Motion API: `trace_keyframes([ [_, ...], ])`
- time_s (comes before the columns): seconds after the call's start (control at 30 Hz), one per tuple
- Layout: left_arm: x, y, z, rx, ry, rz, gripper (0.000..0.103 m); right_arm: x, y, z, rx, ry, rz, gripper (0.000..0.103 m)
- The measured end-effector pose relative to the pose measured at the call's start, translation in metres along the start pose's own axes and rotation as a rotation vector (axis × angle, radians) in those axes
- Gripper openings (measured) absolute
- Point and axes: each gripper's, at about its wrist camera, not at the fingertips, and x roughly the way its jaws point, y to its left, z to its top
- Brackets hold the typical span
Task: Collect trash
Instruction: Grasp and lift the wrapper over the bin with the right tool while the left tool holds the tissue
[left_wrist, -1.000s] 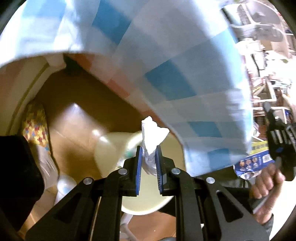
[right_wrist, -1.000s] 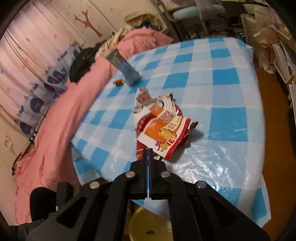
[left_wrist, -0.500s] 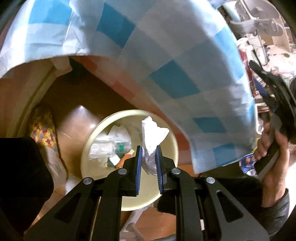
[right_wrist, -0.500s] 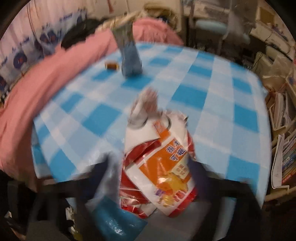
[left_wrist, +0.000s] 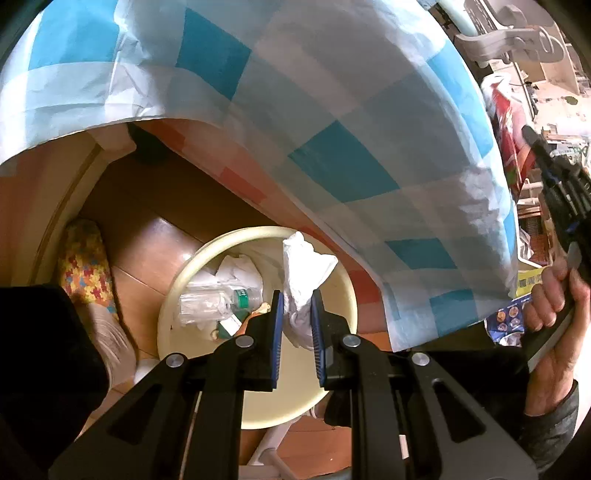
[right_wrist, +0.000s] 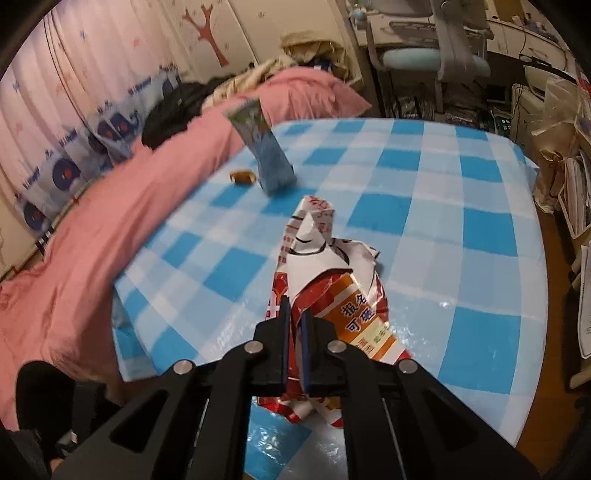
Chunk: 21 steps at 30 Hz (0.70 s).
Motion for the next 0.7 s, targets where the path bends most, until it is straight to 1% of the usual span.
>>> trace_keyframes([
  [0.1,-0.001,-0.001,0.000,0.006,-0.005,-0.001,0.014,-0.010,0.005,0.003,0.012,-0.037,0.049,0.005],
  [0.23,-0.005,-0.001,0.001,0.004,-0.020,-0.001,0.014,-0.035,0.010,-0.001,0.046,-0.104,0.144,0.005],
  [0.37,-0.014,-0.014,-0.001,0.063,-0.058,0.037,0.014,-0.062,0.020,-0.015,0.058,-0.150,0.251,0.005],
  [0.5,-0.027,-0.026,-0.003,0.121,-0.117,0.087,0.014,-0.077,0.037,-0.039,0.047,-0.133,0.331,0.005],
  [0.57,-0.033,-0.030,-0.006,0.146,-0.142,0.108,0.014,-0.081,0.044,-0.052,0.043,-0.113,0.355,0.005],
  [0.7,-0.042,-0.032,-0.009,0.175,-0.164,0.128,0.014,-0.083,0.055,-0.076,0.058,-0.057,0.395,0.005],
])
